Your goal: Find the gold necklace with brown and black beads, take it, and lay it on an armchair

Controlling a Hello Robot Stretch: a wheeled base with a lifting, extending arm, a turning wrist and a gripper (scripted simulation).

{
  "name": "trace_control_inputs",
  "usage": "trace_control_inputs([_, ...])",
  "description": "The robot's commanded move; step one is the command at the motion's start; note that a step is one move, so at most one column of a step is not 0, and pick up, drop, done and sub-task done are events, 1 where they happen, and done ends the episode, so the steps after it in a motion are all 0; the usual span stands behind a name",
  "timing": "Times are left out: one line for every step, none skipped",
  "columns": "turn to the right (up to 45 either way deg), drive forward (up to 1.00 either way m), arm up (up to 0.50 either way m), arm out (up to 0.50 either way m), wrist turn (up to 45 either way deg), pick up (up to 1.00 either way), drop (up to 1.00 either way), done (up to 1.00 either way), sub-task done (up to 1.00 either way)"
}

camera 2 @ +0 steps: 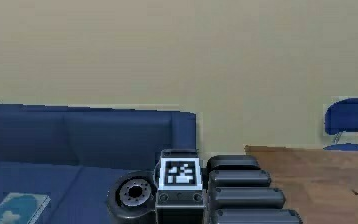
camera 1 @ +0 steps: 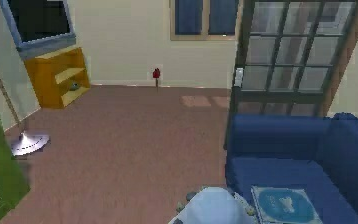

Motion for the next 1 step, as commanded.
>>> trace_control_inputs([-45.0,0.00,0.00,0.00,0.0,0.00,0.00,0.00,0.00])
